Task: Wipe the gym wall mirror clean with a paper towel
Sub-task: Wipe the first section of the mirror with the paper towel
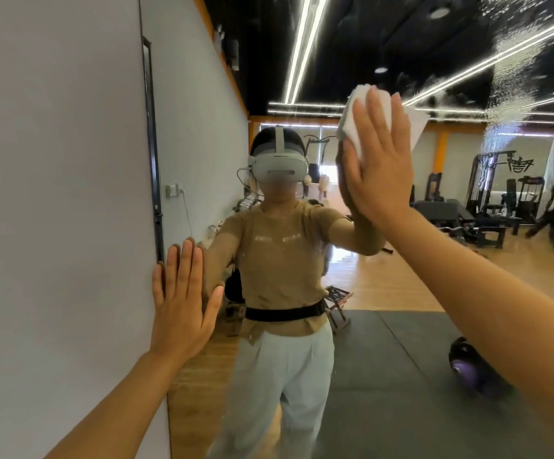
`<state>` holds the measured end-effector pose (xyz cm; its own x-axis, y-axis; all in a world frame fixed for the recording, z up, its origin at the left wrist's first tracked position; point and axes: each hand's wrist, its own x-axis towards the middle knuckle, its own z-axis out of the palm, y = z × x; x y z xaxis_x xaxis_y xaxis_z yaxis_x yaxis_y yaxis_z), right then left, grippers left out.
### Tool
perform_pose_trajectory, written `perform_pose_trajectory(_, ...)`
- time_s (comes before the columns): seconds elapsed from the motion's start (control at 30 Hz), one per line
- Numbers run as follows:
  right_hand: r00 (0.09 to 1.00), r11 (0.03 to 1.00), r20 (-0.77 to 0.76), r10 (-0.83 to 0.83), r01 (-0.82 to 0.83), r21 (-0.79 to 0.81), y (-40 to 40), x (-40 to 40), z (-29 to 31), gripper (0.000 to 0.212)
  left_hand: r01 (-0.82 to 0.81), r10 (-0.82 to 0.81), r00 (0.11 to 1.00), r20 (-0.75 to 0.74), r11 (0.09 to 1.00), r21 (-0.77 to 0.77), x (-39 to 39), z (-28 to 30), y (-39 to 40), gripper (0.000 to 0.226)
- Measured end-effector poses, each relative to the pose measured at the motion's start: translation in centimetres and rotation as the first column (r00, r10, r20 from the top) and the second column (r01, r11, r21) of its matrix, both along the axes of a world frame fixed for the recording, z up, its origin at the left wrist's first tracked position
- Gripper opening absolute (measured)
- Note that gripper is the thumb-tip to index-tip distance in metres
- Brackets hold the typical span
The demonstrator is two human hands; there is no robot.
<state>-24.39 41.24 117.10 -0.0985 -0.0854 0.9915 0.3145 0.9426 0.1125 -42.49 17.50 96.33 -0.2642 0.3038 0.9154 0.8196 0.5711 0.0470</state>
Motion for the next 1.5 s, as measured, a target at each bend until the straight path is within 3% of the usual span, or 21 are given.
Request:
perform_pose_trajectory(0.07, 0.998, 0.996, 0.054, -0.006, 0.001, 0.089, -0.6, -0.5, -2.9, 0.05, -0.004, 0.004, 1.0, -0.003, 1.0, -0.002, -0.1, 0.0, 0.0, 0.073)
perform_pose_trajectory(0.2, 0.94, 0.964, 0.34, 0.014, -0.103, 0.245, -0.5, -0.6, -13.0, 0.052, -0.001, 0.001, 1.0, -0.004, 1.0, -0.004, -0.1, 0.0, 0.1, 0.074)
perform_pose_trajectory(0.3, 0.841, 0.885, 0.526, -0.13, -0.141, 0.445, 0.2, 0.4, -20.2, 0.056, 0.002, -0.002, 1.0, -0.001, 1.0, -0.005, -0.1, 0.0, 0.0, 0.073)
perform_pose_trajectory(0.37, 0.802, 0.83, 0.564, -0.197, -0.17, 0.531, 1.1, 1.1, -21.6, 0.055, 0.005, -0.005, 1.0, -0.007, 1.0, -0.003, 0.0, 0.0, 0.0, 0.072)
perform_pose_trajectory(0.47, 0.791, 0.783, 0.569, -0.224, -0.201, 0.588, 1.4, 1.0, -19.0, 0.05, -0.001, 0.002, 0.999, -0.035, 1.0, 0.015, -0.1, 0.0, 0.1, 0.073)
perform_pose_trajectory(0.57, 0.905, 0.848, 0.402, -0.136, -0.103, 0.52, 0.7, 0.3, -13.2, 0.042, 0.002, -0.001, 0.999, -0.046, 1.0, 0.025, -0.1, 0.0, 0.0, 0.074)
perform_pose_trajectory(0.7, 0.992, 0.985, 0.13, -0.01, -0.013, 0.174, -0.2, -0.6, -3.1, 0.05, 0.009, -0.008, 0.999, -0.04, 1.0, 0.02, -0.2, 0.0, 0.0, 0.074)
perform_pose_trajectory(0.8, 1.0, 0.999, 0.021, 0.02, -0.02, -0.033, -1.3, -1.3, 0.4, 0.051, 0.01, -0.009, 0.999, -0.047, 1.0, 0.018, -0.2, 0.0, 0.0, 0.073)
perform_pose_trajectory(0.9, 0.999, 0.999, 0.029, -0.014, 0.013, 0.035, -2.1, -2.0, -2.1, 0.052, 0.013, -0.012, 0.999, -0.044, 1.0, 0.018, -0.3, -0.1, 0.0, 0.073)
perform_pose_trajectory(1.03, 0.956, 0.972, 0.29, -0.035, -0.036, 0.234, -2.3, -2.6, -12.1, 0.054, 0.017, -0.017, 0.999, -0.036, 1.0, 0.005, -0.3, -0.1, -0.1, 0.073)
perform_pose_trajectory(1.13, 0.853, 0.87, 0.497, -0.158, -0.117, 0.478, -2.1, -2.1, -20.0, 0.056, 0.021, -0.021, 0.999, -0.029, 1.0, -0.015, -0.2, -0.2, -0.2, 0.074)
perform_pose_trajectory(1.2, 0.807, 0.794, 0.527, -0.266, -0.127, 0.595, -1.5, -1.5, -22.2, 0.063, 0.02, -0.02, 1.0, -0.012, 0.999, -0.038, -0.3, -0.1, -0.3, 0.073)
perform_pose_trajectory(1.27, 0.781, 0.754, 0.548, -0.299, -0.158, 0.638, -1.0, -1.5, -21.3, 0.072, 0.029, -0.029, 1.0, 0.003, 0.998, -0.055, -0.4, -0.2, -0.5, 0.072)
perform_pose_trajectory(1.37, 0.843, 0.799, 0.505, -0.184, -0.17, 0.576, -1.7, -2.5, -16.2, 0.053, 0.053, -0.052, 0.999, 0.016, 0.996, -0.078, -0.5, 0.0, -1.0, 0.07)
perform_pose_trajectory(1.5, 0.983, 0.97, 0.18, -0.036, -0.01, 0.245, -3.3, -4.3, -3.9, 0.048, 0.069, -0.068, 0.998, 0.017, 0.992, -0.102, -0.5, 0.3, -1.5, 0.067)
